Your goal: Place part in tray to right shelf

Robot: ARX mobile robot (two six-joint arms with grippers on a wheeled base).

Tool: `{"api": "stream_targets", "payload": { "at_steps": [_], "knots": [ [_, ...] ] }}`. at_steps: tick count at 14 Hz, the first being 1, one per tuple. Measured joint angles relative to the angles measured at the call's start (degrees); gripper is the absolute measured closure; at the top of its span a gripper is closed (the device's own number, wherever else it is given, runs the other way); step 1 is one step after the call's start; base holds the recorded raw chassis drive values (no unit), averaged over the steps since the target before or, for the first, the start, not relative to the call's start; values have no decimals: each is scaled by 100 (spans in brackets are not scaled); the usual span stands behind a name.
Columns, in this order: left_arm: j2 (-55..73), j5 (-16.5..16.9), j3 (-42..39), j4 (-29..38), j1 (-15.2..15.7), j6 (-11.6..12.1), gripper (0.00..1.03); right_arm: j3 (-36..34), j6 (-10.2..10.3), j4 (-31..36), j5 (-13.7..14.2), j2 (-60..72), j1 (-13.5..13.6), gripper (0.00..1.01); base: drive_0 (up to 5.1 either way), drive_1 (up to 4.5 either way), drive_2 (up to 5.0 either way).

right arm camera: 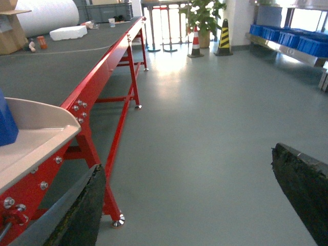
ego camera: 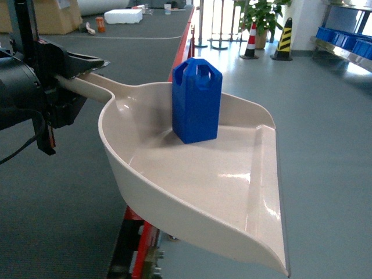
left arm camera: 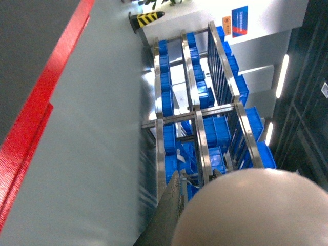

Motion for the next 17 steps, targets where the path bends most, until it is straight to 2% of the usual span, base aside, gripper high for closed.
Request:
{"api": "stream_targets", "payload": {
  "at_steps": [17],
  "knots": [
    [0,2,2,-28,0,-2,91,0,2,17,0,0,0,3,505,-241,-241]
  ]
}}
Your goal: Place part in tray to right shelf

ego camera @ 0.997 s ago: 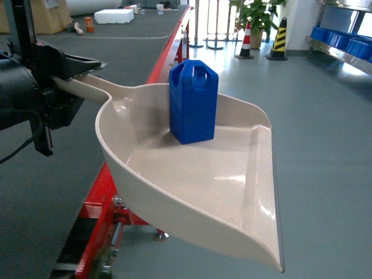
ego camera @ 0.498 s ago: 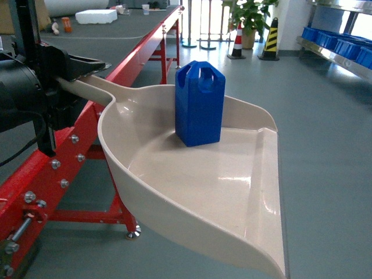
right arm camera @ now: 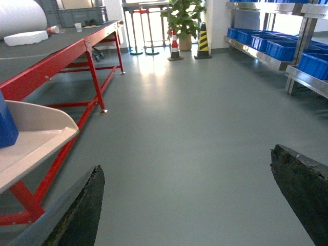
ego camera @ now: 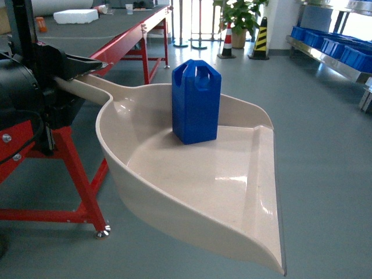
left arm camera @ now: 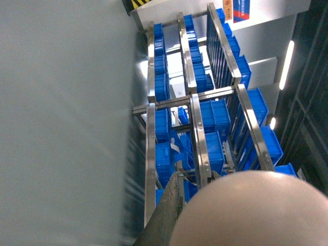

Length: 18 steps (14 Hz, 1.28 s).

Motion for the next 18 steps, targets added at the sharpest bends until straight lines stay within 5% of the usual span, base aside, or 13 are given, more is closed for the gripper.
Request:
{"api": "stream_targets", "payload": {
  "at_steps": [7,11,18],
  "knots": [
    [0,-13,-2,-7,0,4,91,0,0,-4,0,0,0,3,504,-241,-241],
    [0,63,0,48,-94,0,91,0,2,-2,24,0,24,3,0,0,0],
    [0,7,-13,4,0,2,91,0,0,20,13,0,28,3,0,433,-433]
  ]
}}
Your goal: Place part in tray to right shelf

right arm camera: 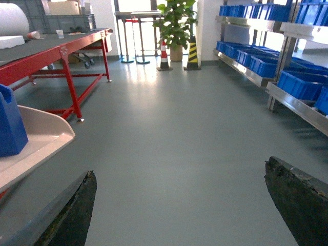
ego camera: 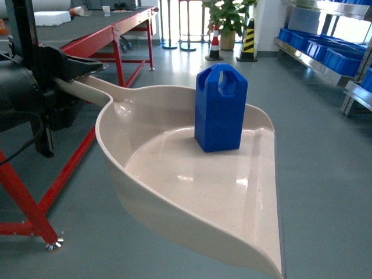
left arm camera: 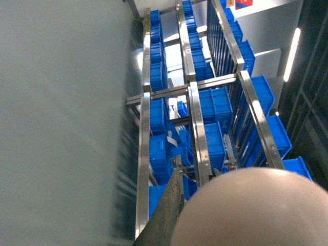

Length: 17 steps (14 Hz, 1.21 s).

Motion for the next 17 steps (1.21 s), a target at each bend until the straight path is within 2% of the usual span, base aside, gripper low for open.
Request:
{"api": "stream_targets", "payload": {
  "at_steps": [17],
  "knots": [
    [0,-4,11,-11,0,0,91,0,2,-15,-11,0,0,3,-1,432,-434]
  ]
}}
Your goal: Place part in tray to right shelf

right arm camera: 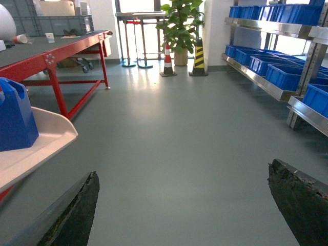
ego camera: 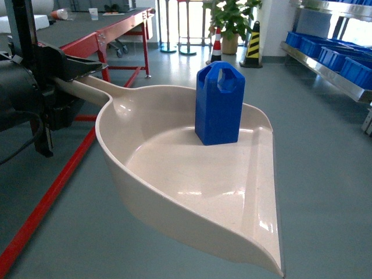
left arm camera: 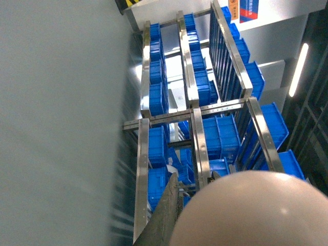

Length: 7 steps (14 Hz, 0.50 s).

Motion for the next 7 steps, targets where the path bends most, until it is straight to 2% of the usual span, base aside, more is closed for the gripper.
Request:
{"api": "stream_targets", "payload": {
  "at_steps": [7],
  "knots": [
    [0,2,0,28,0,0,91,0,0,0,-2,0,0,3,4,438,-429]
  ]
}}
